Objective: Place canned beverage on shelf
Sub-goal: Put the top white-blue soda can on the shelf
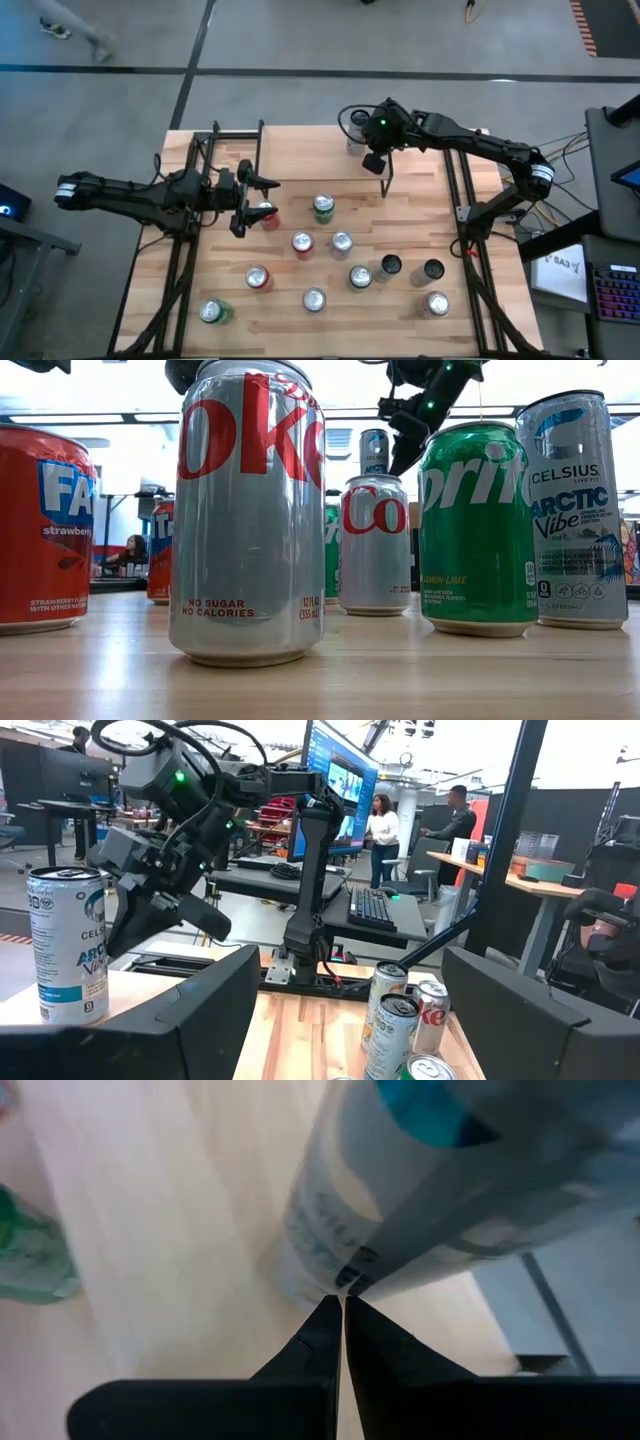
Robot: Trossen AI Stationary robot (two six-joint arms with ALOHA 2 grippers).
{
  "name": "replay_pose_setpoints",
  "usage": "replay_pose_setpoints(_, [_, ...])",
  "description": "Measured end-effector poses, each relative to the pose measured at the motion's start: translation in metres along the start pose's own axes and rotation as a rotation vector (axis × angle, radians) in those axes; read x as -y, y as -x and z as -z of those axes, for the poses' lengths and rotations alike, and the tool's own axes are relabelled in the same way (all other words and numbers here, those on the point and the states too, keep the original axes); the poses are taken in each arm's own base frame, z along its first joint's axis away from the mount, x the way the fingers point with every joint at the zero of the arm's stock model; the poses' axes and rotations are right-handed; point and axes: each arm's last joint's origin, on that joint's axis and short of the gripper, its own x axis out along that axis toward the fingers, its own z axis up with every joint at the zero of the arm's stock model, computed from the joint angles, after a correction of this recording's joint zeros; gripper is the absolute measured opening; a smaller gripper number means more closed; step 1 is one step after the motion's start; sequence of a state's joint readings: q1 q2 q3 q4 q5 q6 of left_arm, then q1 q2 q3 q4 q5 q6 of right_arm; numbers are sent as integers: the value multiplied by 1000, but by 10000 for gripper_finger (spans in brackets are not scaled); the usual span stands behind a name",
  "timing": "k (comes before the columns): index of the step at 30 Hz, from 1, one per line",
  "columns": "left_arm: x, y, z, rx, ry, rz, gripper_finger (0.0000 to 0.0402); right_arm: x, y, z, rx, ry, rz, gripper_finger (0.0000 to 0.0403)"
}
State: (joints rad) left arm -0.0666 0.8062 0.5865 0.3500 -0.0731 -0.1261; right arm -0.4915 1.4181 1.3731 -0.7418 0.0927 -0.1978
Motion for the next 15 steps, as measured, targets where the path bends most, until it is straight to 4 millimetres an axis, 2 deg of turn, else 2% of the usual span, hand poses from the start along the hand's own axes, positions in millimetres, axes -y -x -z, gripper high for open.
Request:
replay_pose_setpoints(8, [0, 0, 0, 2, -13, -7, 299, 1, 0, -5, 59, -19, -4, 9])
replay_pose_setpoints(15, [0, 0, 0, 3, -12, -17, 299, 3, 4, -3, 43, -49, 4, 9])
